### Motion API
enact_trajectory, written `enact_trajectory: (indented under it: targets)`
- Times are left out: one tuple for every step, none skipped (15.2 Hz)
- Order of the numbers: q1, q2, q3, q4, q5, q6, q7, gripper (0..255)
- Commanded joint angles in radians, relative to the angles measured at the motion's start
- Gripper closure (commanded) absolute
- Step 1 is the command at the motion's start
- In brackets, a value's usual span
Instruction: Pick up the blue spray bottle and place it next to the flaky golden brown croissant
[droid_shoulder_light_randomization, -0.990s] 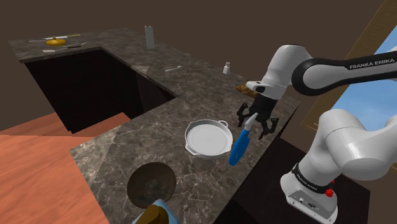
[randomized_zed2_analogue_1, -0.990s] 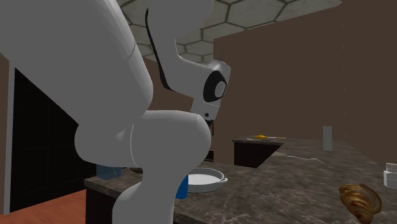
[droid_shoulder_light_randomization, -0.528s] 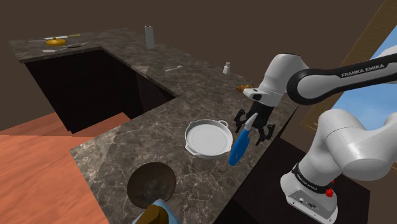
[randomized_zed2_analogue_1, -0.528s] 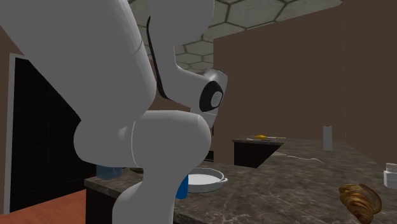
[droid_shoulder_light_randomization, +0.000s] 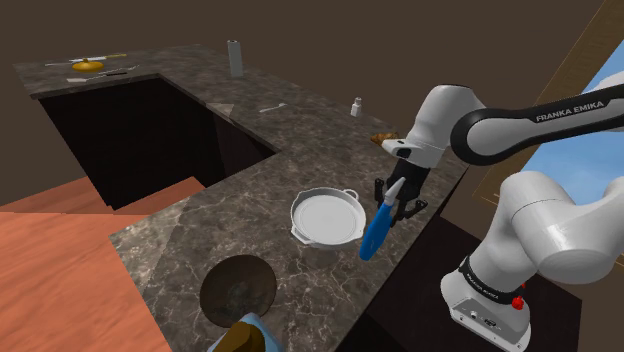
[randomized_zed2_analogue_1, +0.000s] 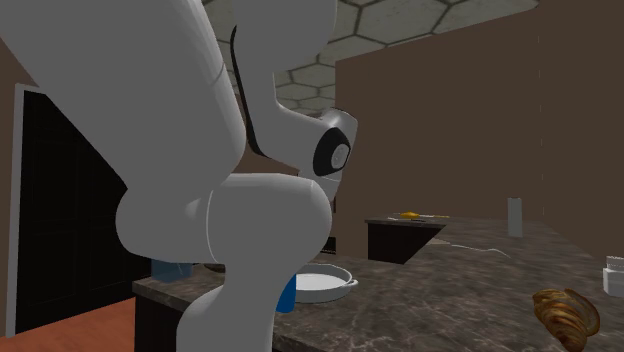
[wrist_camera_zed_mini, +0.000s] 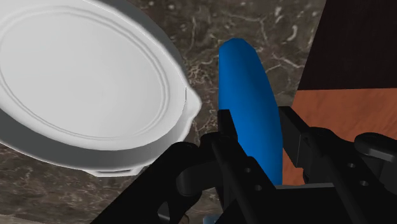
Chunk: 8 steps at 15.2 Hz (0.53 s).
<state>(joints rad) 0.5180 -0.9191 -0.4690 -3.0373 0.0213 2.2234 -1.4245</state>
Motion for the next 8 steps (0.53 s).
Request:
enact_trajectory:
  targets:
    - [0.0,0.0,0.0,0.0,0.0,0.0,0.0,255]
    - [0.0,0.0,0.0,0.0,0.0,0.0,0.0,255]
    - [0.0,0.0,0.0,0.0,0.0,0.0,0.0,255]
    - [0.0,0.0,0.0,0.0,0.0,-0.001,0.0,255]
    - [0.0,0.0,0.0,0.0,0.0,-0.001,0.0,255]
    - [0.0,0.0,0.0,0.0,0.0,-0.001,0.0,255]
    - [0.0,0.0,0.0,0.0,0.0,0.0,0.0,255]
    - [-0.001,-0.011,0.006,0.008,0.001,-0.019,0.006,255]
